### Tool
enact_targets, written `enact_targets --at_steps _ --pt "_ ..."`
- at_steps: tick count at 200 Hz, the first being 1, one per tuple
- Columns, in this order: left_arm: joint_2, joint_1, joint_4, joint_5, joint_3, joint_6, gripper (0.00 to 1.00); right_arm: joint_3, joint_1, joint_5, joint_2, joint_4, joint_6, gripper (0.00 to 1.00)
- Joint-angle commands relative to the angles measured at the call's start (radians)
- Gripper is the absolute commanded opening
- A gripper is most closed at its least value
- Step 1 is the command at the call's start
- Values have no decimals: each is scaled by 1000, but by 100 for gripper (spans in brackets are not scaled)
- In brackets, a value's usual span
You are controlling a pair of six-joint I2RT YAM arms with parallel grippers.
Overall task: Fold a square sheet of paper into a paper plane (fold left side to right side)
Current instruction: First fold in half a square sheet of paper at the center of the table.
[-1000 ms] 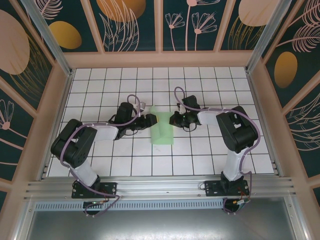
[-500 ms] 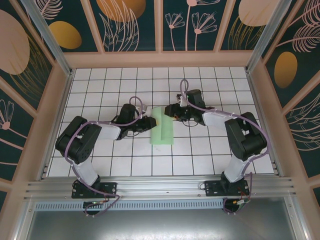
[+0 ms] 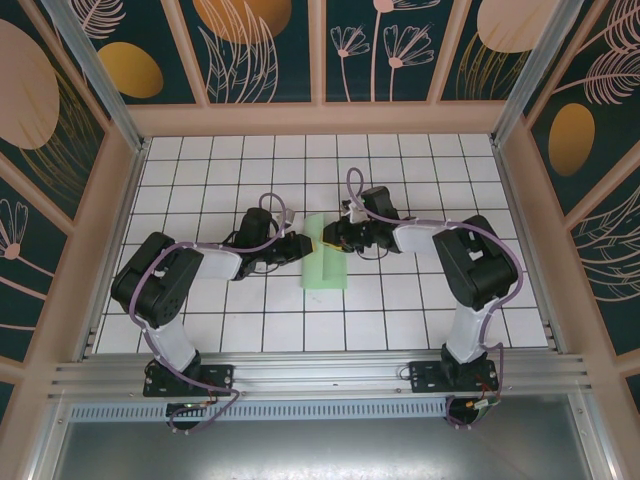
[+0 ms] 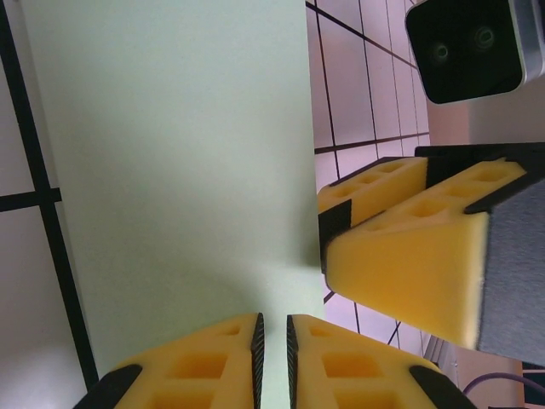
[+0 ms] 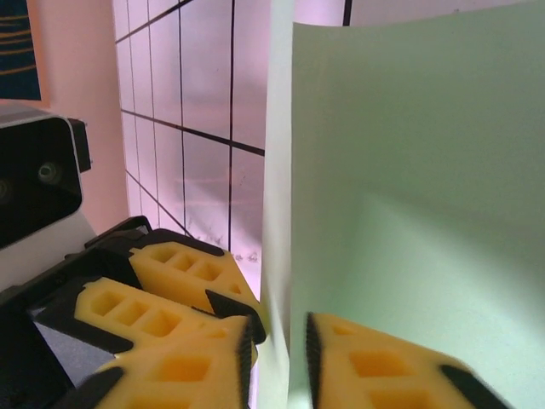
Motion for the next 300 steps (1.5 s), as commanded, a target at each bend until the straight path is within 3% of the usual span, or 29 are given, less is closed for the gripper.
enact_targets --at_steps 1,35,67,98,123,212,300 --pt "-1 -6 16 -1 17 10 17 30 7 -20 16 3 -5 15" --pt "-26 -6 0 -15 17 19 20 47 6 15 15 -50 -34 1" --pt "-97 -7 -80 -74 17 61 31 59 -6 87 0 -123 -75 0" --pt "-152 -6 -165 -161 15 87 49 70 -26 167 -17 -215 -132 0" --pt "-142 -6 -218 -192 31 99 55 76 -37 218 -27 -271 -163 0" --pt "-10 -33 -311 -217 132 102 60 70 -50 301 -33 -324 -181 0" --pt "77 -67 -427 -279 242 134 52 63 -53 272 -40 -324 -184 0"
